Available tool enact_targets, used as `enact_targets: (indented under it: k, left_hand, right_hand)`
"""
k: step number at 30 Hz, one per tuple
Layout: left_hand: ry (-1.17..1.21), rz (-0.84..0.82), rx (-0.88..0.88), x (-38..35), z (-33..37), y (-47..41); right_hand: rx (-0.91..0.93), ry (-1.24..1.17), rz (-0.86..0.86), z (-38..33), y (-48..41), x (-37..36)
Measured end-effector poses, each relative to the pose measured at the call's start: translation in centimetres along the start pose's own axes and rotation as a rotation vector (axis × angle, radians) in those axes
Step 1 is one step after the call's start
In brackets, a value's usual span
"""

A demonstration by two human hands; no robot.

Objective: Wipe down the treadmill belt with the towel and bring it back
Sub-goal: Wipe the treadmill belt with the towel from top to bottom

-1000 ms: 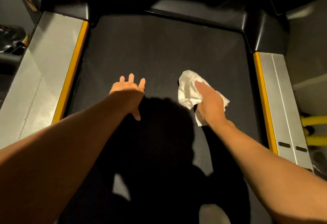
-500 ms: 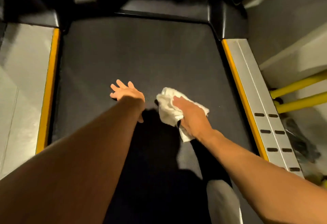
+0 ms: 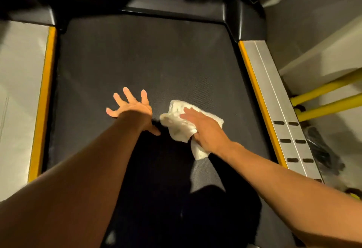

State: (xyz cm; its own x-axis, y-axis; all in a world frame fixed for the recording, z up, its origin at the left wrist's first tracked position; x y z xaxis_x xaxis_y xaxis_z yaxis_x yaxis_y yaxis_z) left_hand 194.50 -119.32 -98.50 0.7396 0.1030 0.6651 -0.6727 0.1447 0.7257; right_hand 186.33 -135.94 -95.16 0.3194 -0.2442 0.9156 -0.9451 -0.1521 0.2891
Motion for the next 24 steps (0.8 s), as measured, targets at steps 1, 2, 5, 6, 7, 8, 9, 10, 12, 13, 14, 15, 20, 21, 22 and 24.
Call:
enact_targets:
  k: [1, 2, 5, 6, 7, 8, 9, 10, 12, 13, 14, 15, 20, 21, 22, 24]
  left_hand:
    - [0.016, -0.001, 0.017, 0.0, 0.1, -0.1]
    - [0.024, -0.003, 0.025, 0.0, 0.2, -0.2]
    - [0.003, -0.010, 0.026, 0.3, 0.3, 0.1]
    - [0.000, -0.014, 0.032, 0.3, 0.2, 0.2]
    - [-0.001, -0.020, 0.036, 0.3, 0.3, 0.2]
    - [-0.002, -0.026, 0.040, 0.3, 0.4, 0.2]
    - [-0.003, -0.033, 0.046, 0.3, 0.5, 0.2]
    - [-0.001, -0.033, 0.055, 0.3, 0.4, 0.2]
    - [0.003, -0.017, 0.064, 0.3, 0.3, 0.2]
    - [0.004, -0.011, 0.061, 0.3, 0.4, 0.3]
    - [0.008, -0.010, 0.054, 0.3, 0.5, 0.3]
    - [0.012, -0.012, 0.051, 0.2, 0.5, 0.2]
    - [0.016, -0.020, 0.070, 0.3, 0.4, 0.1]
    - [0.016, -0.018, 0.068, 0.3, 0.4, 0.1]
    - [0.012, -0.016, 0.069, 0.3, 0.4, 0.1]
    - [0.000, -0.014, 0.077, 0.3, 0.4, 0.1]
  right_hand:
    - [0.052, -0.013, 0.041, -0.5, 0.7, 0.6]
    - [0.038, -0.015, 0.114, 0.0, 0.8, 2.0]
    - [-0.161, -0.013, 0.265, 4.9, -0.9, 5.5]
    - [-0.206, 0.030, 0.283, 5.7, -1.4, 6.2]
    - [-0.254, 0.067, 0.322, 6.9, -1.5, 6.4]
    - [-0.305, 0.031, 0.341, 7.5, -1.6, 6.2]
    - [-0.312, 0.007, 0.327, 7.6, -1.2, 4.6]
    - [-0.270, -0.002, 0.269, 6.3, -1.0, 2.8]
    - [-0.112, -0.126, 0.213, 3.0, 0.9, 0.5]
    - [-0.110, -0.175, 0.242, 2.6, 1.8, 0.8]
    - [-0.046, -0.083, 0.243, 2.0, 2.2, 1.7]
    - [0.016, 0.015, 0.265, 2.0, 2.0, 2.9]
    - [-0.384, -0.157, 0.457, 11.0, -1.6, 8.9]
    - [-0.435, -0.151, 0.414, 11.4, -1.5, 8.0]
    - [-0.427, -0.101, 0.358, 11.4, -1.3, 6.6]
    - [-0.264, -0.032, 0.271, 8.2, 0.0, 3.2]
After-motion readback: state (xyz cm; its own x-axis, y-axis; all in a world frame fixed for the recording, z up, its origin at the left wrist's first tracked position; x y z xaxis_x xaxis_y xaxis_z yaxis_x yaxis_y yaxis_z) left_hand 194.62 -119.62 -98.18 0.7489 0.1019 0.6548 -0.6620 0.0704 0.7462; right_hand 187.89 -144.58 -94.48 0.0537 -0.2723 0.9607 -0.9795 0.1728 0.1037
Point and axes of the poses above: each hand's wrist, its own y-axis away from the middle knuckle, its own x-axis out of the back of the hand, z = x × y, the point moved 10 cm from there along -y, towards the middle knuckle, and after that the axes turned 9 degrees about y, right-handed, at the moved point
